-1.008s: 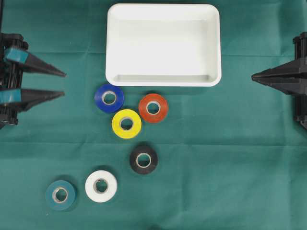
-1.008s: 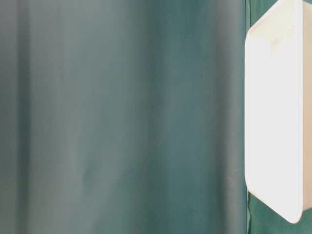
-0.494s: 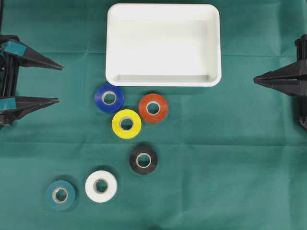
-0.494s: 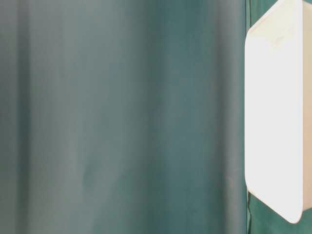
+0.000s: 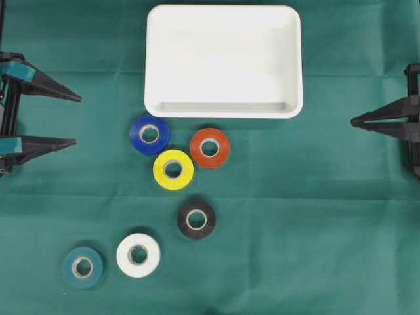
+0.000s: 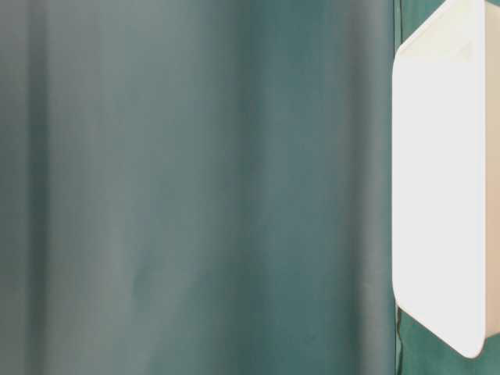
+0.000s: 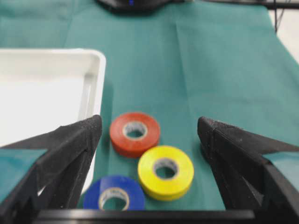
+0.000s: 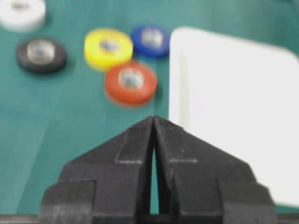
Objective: Put the tape into the white case with the left arm.
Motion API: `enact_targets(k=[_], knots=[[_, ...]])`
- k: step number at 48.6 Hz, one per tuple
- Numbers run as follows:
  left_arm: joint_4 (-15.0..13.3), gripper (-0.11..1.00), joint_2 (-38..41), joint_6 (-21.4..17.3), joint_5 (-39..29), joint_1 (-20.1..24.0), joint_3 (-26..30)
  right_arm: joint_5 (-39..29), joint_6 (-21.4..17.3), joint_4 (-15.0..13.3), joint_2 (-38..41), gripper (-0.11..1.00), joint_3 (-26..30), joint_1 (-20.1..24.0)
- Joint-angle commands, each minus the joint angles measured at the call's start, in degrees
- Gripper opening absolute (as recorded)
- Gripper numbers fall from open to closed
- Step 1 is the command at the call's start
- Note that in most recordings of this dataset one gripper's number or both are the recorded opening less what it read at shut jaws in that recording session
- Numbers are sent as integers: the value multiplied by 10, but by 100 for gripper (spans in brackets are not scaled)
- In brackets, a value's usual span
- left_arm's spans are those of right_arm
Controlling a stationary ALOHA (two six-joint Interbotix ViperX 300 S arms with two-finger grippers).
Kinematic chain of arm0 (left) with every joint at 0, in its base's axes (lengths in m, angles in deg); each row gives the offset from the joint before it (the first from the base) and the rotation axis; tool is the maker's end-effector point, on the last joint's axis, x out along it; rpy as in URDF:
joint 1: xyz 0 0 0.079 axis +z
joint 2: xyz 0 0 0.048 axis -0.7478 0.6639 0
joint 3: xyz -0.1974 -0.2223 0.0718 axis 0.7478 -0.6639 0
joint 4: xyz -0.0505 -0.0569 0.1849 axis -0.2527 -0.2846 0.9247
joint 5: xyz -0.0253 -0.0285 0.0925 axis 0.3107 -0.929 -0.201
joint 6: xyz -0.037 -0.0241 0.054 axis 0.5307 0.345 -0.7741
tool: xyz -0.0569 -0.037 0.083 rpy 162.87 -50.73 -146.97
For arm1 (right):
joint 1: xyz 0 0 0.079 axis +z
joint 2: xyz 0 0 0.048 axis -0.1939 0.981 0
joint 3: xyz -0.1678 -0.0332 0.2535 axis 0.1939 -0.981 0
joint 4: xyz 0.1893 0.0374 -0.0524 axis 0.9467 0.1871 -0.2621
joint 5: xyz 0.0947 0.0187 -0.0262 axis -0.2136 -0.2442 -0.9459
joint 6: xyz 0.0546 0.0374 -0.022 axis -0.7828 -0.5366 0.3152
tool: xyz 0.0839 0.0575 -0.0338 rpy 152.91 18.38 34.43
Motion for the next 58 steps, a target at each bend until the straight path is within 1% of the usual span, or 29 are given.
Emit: enact_targets(k=[1,9,15,20,28,33,43,58], knots=[[-2,99,8,0,-1,-2,12,-19,1,-2,3,-9,2,-1],[-2,99,32,0,-1,1,17,-56,1,-11,3,-9,-11,-1],[-2,99,67,0,-5,8,24,-74,-1,-19,3,-9,-14,-1],[-2,99,85,0,-10,7,29,-74,-2,-19,3,-9,-16,-1],[-2,98,104,14,-23,8,31,-69,-4,-19,5,-9,-18,-1],[-2,98,117,20,-29,9,32,-59,-14,-19,6,-9,-24,-1],[-2,98,138,21,-40,10,36,-46,-33,-19,7,-9,-31,-1],[-2,98,185,20,-64,15,49,-46,-34,-19,8,-9,-32,-1]])
